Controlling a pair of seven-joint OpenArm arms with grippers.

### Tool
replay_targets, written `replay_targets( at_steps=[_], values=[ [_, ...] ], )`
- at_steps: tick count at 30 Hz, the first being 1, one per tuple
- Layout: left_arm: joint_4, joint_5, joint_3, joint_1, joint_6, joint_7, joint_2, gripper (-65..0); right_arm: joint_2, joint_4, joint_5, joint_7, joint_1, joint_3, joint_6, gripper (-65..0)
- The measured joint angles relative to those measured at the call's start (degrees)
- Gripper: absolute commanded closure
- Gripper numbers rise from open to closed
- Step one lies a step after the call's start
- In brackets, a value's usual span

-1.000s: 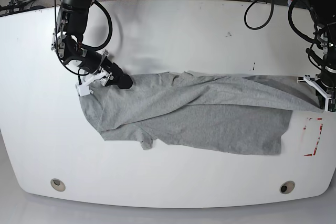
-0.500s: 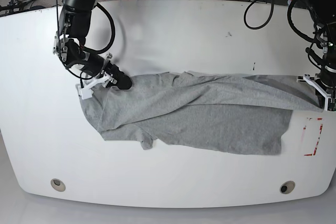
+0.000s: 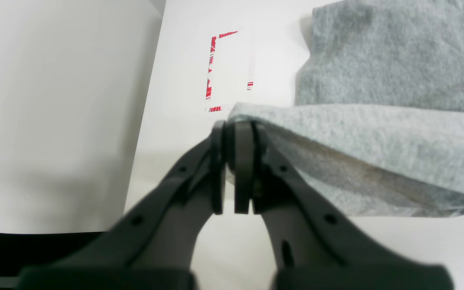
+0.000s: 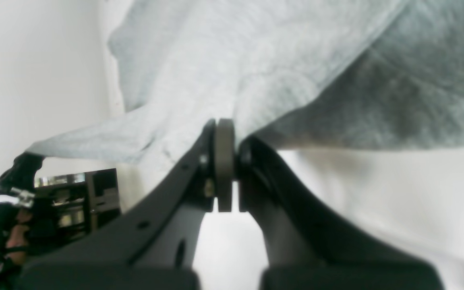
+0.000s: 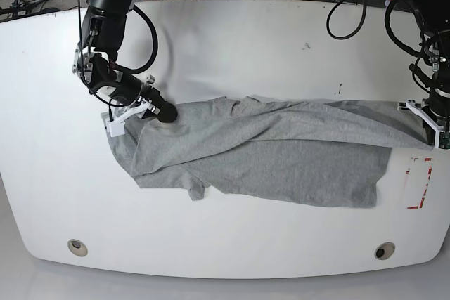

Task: Fold the T-shirt properly
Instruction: 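Drag the held edge with the right gripper away from the left gripper, then pull both held edges back to flatten the shirt on the table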

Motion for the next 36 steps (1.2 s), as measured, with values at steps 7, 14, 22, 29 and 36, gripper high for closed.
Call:
replay_targets(
  at_steps=[7,14,22,29,36],
  values=[
    [0.11,-0.11,1.62,-0.81,0.2,0.02,-0.11,0.0,1.49,11.41,0.28,-0.11,-6.49,-0.07,0.31,0.0],
    [0.26,-0.44,6.34,-1.42,0.07,0.04,0.0,0.0,2.56,24.52,1.33,-0.42,-17.94,4.2,0.31,0.0],
    [0.33,-0.24,8.09,-0.15,0.17,-0.33,1.22,0.0,2.34,35.67,1.99,-0.33,-31.32,10.32,0.24,0.0],
    [1.88,-0.26,7.89,2.1,0.2,-0.5,1.44,0.0,0.39,35.95,7.82,-0.13,-39.12,12.41,0.15,0.0],
    [1.92,-0.46,7.8,5.14,0.17,-0.24,1.6,0.0,-0.02,35.91,8.17,-0.17,-38.36,12.2,0.04,-22.7]
  ],
)
